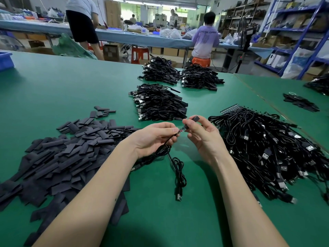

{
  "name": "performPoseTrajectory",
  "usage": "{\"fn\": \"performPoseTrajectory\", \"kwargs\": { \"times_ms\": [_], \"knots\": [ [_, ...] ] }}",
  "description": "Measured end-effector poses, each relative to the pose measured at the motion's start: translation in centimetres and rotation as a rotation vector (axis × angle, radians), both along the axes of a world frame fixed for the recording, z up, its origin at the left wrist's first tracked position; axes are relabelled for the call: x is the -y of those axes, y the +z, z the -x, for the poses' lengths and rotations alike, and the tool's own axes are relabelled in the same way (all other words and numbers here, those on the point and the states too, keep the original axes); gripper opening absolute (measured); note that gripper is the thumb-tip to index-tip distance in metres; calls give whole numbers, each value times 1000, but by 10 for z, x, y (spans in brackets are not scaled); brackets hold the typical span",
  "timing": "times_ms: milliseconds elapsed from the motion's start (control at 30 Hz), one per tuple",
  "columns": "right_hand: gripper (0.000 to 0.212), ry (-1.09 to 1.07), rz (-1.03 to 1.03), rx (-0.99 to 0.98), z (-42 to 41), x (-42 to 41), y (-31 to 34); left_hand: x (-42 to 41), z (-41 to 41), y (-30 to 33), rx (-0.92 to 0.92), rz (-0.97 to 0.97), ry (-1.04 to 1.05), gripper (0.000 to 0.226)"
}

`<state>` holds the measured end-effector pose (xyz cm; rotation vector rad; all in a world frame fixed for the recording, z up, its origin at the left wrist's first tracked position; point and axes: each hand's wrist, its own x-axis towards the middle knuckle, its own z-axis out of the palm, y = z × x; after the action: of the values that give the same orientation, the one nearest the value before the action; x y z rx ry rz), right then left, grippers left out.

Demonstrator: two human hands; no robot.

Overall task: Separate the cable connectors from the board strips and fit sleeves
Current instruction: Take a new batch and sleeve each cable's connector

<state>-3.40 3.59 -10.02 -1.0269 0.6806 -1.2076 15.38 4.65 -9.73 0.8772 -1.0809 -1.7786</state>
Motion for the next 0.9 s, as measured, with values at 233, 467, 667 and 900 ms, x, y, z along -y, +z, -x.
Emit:
{"fn": "performPoseTrajectory", "kwargs": {
  "times_ms": [233,467,667,900],
  "knots": [
    [24,-90,-45,37,-4,2,-6,3,9,0,295,283,170,12],
    [21,-173,-115,124,2,4,-5,3,13,3,632,645,251,12],
    [27,-170,-128,135,0,4,-6,2,12,0,633,646,279,9],
    [29,-146,-150,148,-3,4,-8,2,18,0,540,637,300,10]
  ]
}}
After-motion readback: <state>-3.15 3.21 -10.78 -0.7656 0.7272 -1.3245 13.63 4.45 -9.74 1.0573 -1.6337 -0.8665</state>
